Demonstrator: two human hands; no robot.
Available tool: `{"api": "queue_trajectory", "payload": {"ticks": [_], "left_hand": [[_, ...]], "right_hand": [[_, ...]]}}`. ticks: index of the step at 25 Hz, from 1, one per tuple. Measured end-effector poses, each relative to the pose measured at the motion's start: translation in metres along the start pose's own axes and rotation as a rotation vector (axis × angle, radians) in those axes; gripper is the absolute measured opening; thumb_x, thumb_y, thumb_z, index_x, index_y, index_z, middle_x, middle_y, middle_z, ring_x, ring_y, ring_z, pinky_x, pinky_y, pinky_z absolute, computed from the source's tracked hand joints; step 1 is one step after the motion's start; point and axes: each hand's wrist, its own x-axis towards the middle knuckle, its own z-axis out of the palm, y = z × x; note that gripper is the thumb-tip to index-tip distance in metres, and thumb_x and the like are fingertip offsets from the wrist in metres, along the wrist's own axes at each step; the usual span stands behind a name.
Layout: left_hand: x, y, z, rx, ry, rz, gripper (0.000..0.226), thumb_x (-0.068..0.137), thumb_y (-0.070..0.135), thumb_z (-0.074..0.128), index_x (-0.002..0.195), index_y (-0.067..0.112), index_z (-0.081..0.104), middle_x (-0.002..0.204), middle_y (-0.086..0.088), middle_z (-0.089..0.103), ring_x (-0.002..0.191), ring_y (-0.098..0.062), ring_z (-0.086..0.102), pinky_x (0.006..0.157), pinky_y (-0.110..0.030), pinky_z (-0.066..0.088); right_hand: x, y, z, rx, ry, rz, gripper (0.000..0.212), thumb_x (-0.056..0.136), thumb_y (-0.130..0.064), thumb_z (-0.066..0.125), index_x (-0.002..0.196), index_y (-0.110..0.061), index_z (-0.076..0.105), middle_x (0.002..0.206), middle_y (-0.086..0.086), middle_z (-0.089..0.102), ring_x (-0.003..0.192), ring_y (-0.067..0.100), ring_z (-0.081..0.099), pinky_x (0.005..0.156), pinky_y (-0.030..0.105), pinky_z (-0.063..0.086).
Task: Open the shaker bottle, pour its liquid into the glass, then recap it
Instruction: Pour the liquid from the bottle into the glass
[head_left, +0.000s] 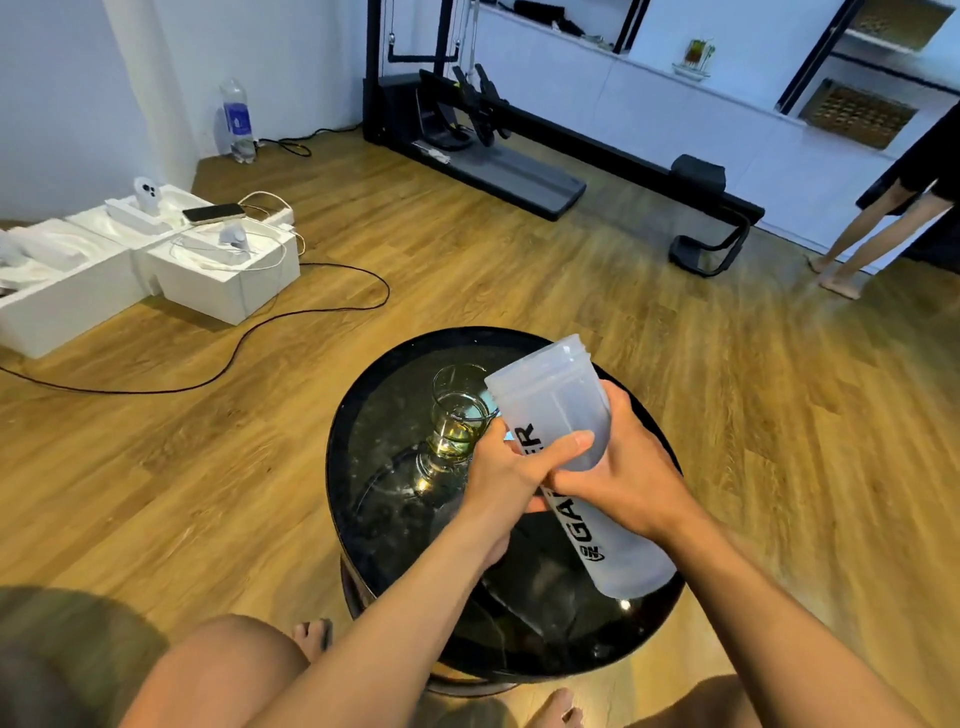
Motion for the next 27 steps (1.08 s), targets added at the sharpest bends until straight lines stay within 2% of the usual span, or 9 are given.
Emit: {"api": "queue_trajectory", "payload": {"ticks": [5, 9, 20, 27], "left_hand": [[0.009, -0.003, 0.004, -0.071, -0.023, -0.099, 0.050, 0.071, 0.034, 0.084, 0.115, 0.022, 0.063, 0.100, 0.001, 0.078, 0.085, -0.019, 0.074, 0.071, -0.041, 0.062], [0.013, -0.007, 0.005, -0.153, -0.041, -0.132, 0.061, 0.066, 0.037, 0.084, 0.120, 0.021, 0.061, 0.106, -0.003, 0.076, 0.092, -0.024, 0.073, 0.077, -0.050, 0.061], [0.016, -0.012, 0.006, -0.225, -0.035, -0.153, 0.070, 0.060, 0.039, 0.084, 0.123, 0.019, 0.059, 0.109, -0.008, 0.075, 0.095, -0.029, 0.073, 0.082, -0.057, 0.058], [0.016, -0.012, 0.006, -0.260, -0.036, -0.158, 0.066, 0.062, 0.036, 0.083, 0.121, 0.018, 0.061, 0.108, -0.009, 0.075, 0.095, -0.030, 0.073, 0.082, -0.058, 0.058]], "right_hand": [[0.013, -0.003, -0.005, -0.181, -0.070, 0.008, 0.095, 0.050, -0.059, 0.075, 0.130, -0.044, 0.026, 0.118, -0.004, 0.057, 0.100, 0.021, 0.062, 0.080, 0.048, 0.056], [0.019, -0.004, -0.009, -0.279, -0.124, 0.009, 0.102, 0.048, -0.068, 0.072, 0.134, -0.044, 0.021, 0.115, 0.000, 0.056, 0.098, 0.022, 0.061, 0.081, 0.047, 0.056], [0.030, 0.001, -0.007, -0.371, -0.138, -0.005, 0.108, 0.049, -0.067, 0.074, 0.139, -0.040, 0.021, 0.117, 0.003, 0.054, 0.101, 0.027, 0.059, 0.084, 0.048, 0.054], [0.032, 0.000, -0.007, -0.391, -0.154, -0.002, 0.112, 0.047, -0.068, 0.072, 0.141, -0.038, 0.020, 0.121, 0.005, 0.054, 0.103, 0.029, 0.058, 0.086, 0.049, 0.053]]}}
